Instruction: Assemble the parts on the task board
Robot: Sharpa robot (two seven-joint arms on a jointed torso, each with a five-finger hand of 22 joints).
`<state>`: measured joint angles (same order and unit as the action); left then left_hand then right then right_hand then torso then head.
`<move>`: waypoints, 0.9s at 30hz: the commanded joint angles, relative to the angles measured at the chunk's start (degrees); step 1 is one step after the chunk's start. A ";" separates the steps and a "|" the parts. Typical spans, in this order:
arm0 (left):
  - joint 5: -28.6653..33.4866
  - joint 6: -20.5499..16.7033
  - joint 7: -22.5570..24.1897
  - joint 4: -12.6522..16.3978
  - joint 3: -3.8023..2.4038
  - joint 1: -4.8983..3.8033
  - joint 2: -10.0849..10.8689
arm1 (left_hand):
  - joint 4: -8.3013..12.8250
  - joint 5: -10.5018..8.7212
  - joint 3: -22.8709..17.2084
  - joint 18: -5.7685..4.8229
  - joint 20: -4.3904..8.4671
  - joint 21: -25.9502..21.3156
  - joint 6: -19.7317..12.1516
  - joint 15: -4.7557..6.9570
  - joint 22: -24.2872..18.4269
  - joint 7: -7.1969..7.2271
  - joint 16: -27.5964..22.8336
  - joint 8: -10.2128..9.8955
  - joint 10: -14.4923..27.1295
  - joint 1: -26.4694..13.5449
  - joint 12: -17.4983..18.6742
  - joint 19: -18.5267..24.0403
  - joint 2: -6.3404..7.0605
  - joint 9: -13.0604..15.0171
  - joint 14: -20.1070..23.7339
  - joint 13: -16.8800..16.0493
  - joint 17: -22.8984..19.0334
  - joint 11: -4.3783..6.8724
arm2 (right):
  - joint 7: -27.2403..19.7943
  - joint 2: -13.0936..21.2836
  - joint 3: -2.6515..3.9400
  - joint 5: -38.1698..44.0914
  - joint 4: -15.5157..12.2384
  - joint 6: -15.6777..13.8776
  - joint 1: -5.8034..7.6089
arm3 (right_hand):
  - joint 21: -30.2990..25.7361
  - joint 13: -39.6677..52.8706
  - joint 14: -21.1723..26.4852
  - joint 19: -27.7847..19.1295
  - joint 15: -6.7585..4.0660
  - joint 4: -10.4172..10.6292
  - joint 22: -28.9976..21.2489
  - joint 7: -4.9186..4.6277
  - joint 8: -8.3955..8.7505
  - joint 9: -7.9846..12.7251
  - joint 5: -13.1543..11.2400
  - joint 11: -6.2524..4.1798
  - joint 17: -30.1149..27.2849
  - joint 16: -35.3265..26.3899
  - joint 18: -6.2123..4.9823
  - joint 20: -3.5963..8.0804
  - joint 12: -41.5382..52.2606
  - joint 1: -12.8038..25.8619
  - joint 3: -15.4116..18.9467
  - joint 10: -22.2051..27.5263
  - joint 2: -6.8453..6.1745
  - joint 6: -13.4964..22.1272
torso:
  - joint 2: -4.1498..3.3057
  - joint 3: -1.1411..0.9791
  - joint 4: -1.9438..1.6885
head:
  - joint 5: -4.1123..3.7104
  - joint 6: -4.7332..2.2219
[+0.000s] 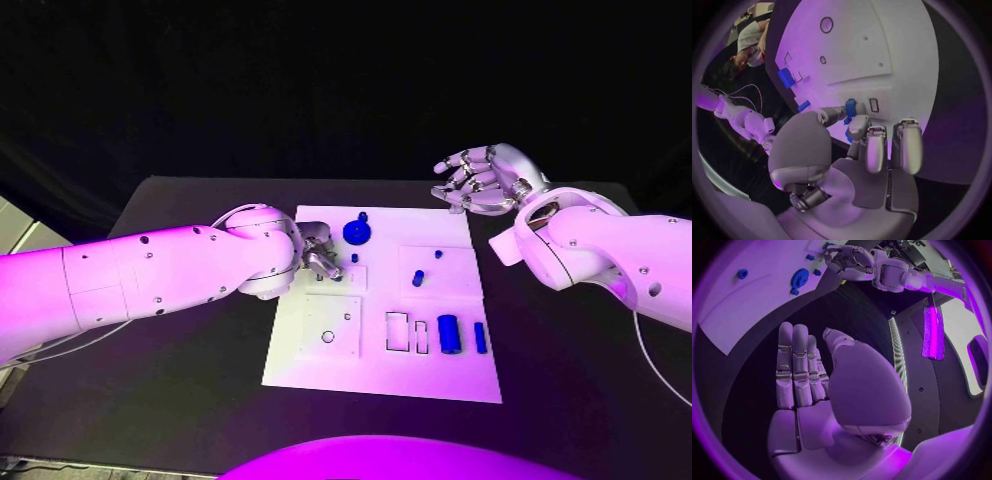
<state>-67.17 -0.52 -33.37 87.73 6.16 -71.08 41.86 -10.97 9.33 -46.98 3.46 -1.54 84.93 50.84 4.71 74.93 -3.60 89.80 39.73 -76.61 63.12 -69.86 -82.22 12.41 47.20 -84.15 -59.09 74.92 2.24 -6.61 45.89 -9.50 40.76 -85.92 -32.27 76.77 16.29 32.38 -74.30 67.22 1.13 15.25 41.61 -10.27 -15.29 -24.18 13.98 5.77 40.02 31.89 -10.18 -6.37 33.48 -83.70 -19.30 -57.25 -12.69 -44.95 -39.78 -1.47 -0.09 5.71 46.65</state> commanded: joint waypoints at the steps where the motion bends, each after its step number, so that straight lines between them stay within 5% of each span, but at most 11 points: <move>1: -0.50 0.28 -0.54 -0.09 0.05 0.19 -0.04 | 8.30 0.20 -8.55 -0.93 -0.07 0.35 2.11 0.36 3.66 1.76 0.20 0.19 -0.36 0.20 -0.20 -0.47 -0.61 8.42 -5.85 -0.07 15.08 -0.04 | -0.33 -0.08 0.01 0.72 -0.02 0.97 -0.08 | -0.51 -0.12 0.07 0.16 0.24 0.09 -0.21 -0.29 -0.32 -0.09 0.46 -0.02 0.12 -0.45 -0.14 -0.43 -0.20 0.17 -0.37 0.47 -0.23 0.10 | -0.01 -0.01 0.05 | -0.01 0.20; 27: 2.55 4.87 -0.81 -1.25 0.04 0.30 -0.58 | 8.22 -0.08 -8.68 -0.97 0.01 0.40 2.29 0.38 3.83 1.76 0.20 0.23 -0.26 -0.49 0.20 -0.60 -0.61 8.65 -5.85 0.63 15.08 -0.06 | -0.27 -0.03 0.01 0.90 0.08 0.93 -0.22 | -0.60 -0.17 0.05 0.18 0.26 0.07 -0.31 -0.31 -0.37 -0.11 0.53 -0.01 0.19 -0.58 -0.15 -0.45 -0.16 0.19 -0.41 0.51 -0.19 0.08 | -0.06 -0.08 0.06 | -0.36 0.59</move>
<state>-66.21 1.34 -33.41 86.71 5.85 -71.17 41.38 -11.00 9.28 -47.01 3.46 -1.55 85.14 51.15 4.70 74.92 -3.46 89.80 39.71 -76.60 62.86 -69.86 -82.63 11.87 47.23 -84.15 -58.45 74.91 2.21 -6.59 45.86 -9.51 40.97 -85.75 -32.02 76.58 15.97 32.26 -74.30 67.43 1.13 15.25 41.35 -10.26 -15.29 -24.24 14.32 5.79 40.16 31.56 -10.18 -6.57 33.48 -83.70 -19.30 -57.27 -12.69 -44.94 -39.82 -1.53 -0.01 5.41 47.19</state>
